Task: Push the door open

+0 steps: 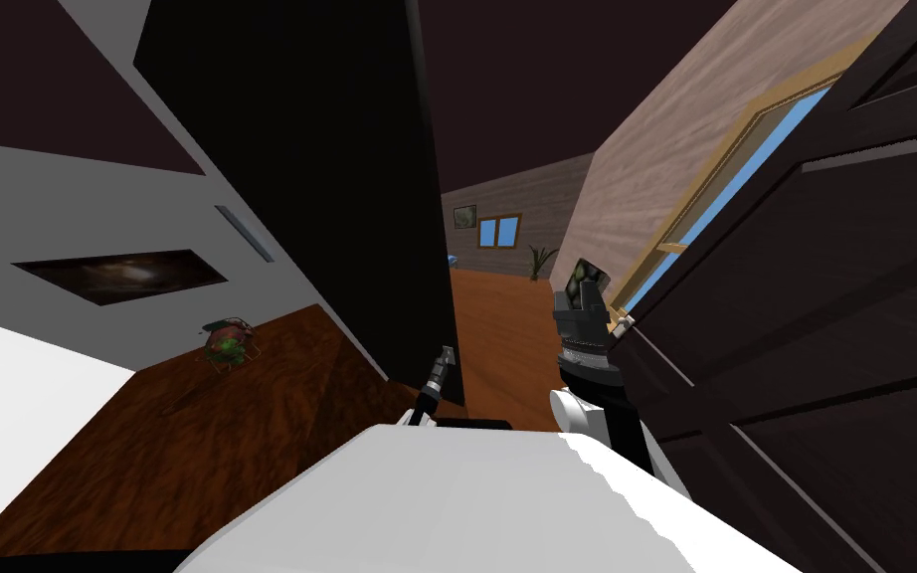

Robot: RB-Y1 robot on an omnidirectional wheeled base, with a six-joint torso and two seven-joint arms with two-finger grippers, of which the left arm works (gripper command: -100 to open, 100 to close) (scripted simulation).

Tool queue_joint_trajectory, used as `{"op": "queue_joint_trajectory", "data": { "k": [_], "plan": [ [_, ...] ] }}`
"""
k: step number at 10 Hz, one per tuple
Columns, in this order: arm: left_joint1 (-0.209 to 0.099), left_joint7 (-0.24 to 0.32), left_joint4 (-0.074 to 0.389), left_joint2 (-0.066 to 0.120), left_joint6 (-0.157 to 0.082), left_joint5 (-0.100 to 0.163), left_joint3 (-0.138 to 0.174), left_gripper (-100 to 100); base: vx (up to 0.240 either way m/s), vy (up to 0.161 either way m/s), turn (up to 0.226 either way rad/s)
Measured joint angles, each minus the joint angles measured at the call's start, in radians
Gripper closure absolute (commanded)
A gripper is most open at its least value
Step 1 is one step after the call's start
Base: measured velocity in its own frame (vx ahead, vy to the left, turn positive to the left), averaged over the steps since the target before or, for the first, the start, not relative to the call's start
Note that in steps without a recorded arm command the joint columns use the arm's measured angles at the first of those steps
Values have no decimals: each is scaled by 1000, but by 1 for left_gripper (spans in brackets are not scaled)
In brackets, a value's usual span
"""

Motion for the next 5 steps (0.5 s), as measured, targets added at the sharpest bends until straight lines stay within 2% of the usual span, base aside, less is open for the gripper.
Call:
{"op": "queue_joint_trajectory", "data": {
  "k": [2,5],
  "plan": [
    [2,0,1,0,1,0,0,100,-3,0,1],
    [6,-4,11,-2,6,3,7,100,135,-58,27]
  ]
}}
